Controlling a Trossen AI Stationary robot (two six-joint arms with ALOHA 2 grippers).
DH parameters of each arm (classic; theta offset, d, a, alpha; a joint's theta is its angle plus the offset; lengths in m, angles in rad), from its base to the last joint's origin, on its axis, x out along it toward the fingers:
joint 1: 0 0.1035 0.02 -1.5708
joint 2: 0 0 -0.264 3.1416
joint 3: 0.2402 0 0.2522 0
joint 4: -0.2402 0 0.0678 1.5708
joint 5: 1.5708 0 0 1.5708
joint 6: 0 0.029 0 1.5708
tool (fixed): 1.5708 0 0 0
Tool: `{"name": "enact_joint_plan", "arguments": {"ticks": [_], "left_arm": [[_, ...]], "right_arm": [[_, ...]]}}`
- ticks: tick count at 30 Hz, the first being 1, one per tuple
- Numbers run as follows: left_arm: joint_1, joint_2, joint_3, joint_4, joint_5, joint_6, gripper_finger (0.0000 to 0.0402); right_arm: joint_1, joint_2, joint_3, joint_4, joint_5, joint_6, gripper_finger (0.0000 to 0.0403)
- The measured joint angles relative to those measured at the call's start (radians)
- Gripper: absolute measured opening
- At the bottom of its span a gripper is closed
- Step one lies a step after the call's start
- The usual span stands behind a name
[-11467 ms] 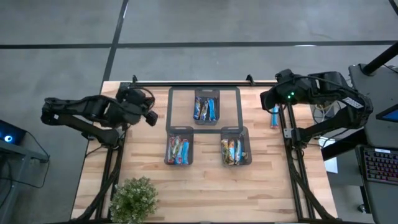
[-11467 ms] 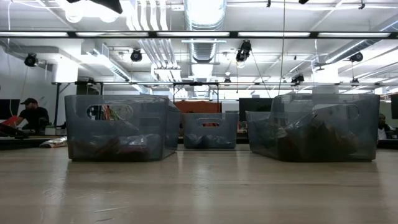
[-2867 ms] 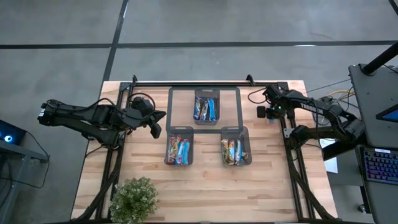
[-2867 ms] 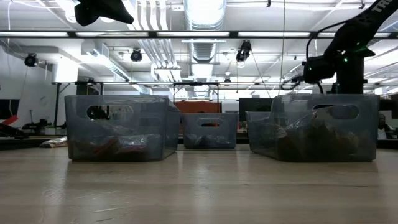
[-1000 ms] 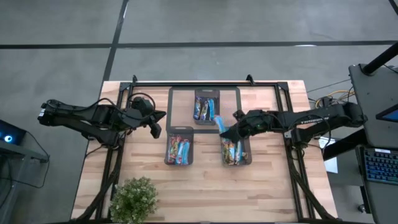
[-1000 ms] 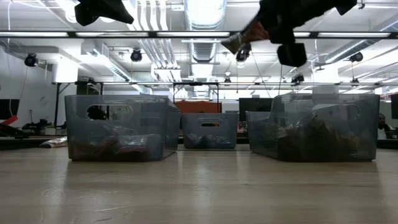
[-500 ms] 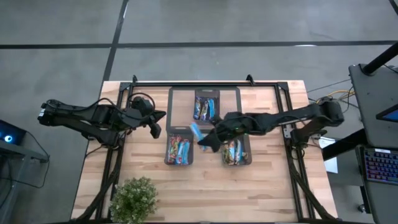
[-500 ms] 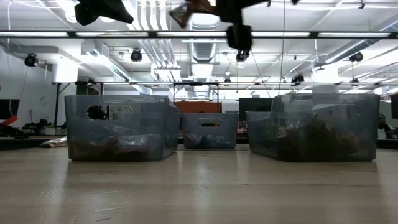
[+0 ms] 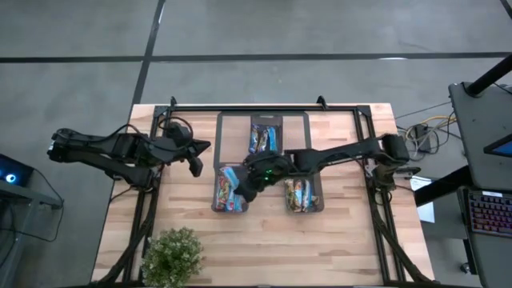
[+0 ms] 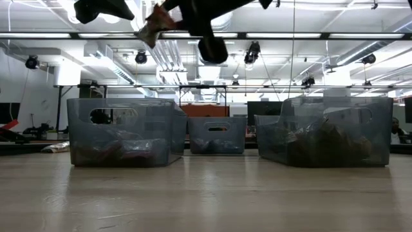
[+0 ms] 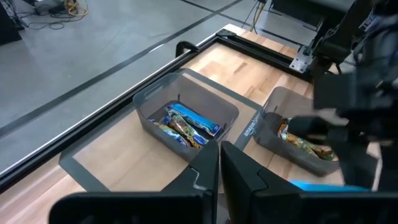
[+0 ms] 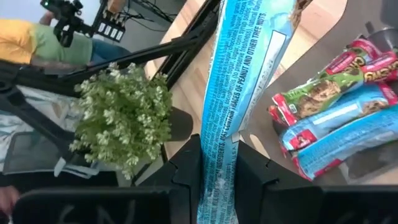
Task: Pick and place Granola Bars by type
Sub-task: Put the red granola bar into the bottom left black bin
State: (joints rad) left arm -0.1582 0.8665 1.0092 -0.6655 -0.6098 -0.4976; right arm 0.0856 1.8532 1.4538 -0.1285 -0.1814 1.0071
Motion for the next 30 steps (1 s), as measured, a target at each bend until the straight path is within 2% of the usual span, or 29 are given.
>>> {"name": "enact_joint_plan", "arguments": {"ticks": [8, 16, 21, 30], "left_arm": [[0.0, -0.011, 0.0, -0.005, 0.0, 0.012, 0.0], [0.0, -0.01, 0.0, -0.007, 0.0, 0.031, 0.0], [0.0, -0.01, 0.0, -0.008, 0.0, 0.031, 0.0], [0.0, -0.01, 0.0, -0.008, 0.0, 0.032, 0.0]], "right_arm": [[-0.004, 0.099, 0.033, -0.002, 0.031, 0.194, 0.0059], [-0.003, 0.181, 0.032, 0.014, 0.056, 0.322, 0.0058], [-0.003, 0.189, 0.032, 0.015, 0.107, 0.33, 0.0058], [-0.003, 0.188, 0.032, 0.014, 0.133, 0.342, 0.0059]]}}
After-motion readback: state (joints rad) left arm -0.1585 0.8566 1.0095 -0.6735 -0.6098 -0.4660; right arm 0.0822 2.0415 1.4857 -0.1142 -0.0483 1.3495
